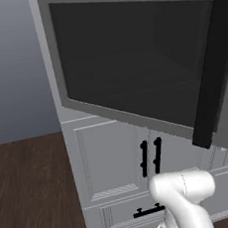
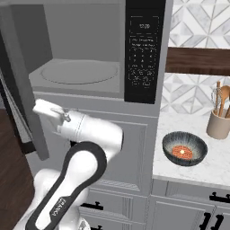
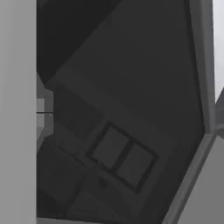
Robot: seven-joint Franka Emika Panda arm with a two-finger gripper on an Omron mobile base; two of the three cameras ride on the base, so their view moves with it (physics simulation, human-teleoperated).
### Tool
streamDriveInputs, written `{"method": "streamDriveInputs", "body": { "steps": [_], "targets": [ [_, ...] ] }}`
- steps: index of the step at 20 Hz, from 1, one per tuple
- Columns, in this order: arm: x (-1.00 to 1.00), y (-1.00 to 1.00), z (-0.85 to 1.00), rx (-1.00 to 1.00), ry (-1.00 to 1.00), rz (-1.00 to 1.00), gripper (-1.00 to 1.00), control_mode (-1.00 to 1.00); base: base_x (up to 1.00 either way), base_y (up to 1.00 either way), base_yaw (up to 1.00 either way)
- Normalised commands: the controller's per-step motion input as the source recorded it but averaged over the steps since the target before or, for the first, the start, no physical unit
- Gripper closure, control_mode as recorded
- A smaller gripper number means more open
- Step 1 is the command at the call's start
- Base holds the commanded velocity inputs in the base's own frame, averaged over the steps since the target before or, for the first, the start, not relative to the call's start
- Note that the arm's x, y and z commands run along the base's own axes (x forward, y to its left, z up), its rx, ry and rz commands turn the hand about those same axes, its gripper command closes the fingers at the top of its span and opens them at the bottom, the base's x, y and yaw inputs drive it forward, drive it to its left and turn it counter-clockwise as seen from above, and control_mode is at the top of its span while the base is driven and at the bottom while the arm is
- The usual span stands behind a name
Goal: Open the microwave, place the bowl with waffle inside the microwave, then close the microwave door and turn it on.
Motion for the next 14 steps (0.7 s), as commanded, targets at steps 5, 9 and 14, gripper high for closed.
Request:
{"method": "streamDriveInputs", "body": {
  "steps": [5,9,14],
  "targets": [
    [-1.0,1.0,0.45,-0.09,-0.25,0.29,1.0,-1.0,0.0,0.0,0.0],
    [-1.0,1.0,0.22,-0.25,-0.21,0.22,1.0,-1.0,0.0,0.0,0.0],
    [-0.37,1.0,0.02,-0.21,-0.04,0.07,1.0,-1.0,0.0,0.0,0.0]
  ]
}}
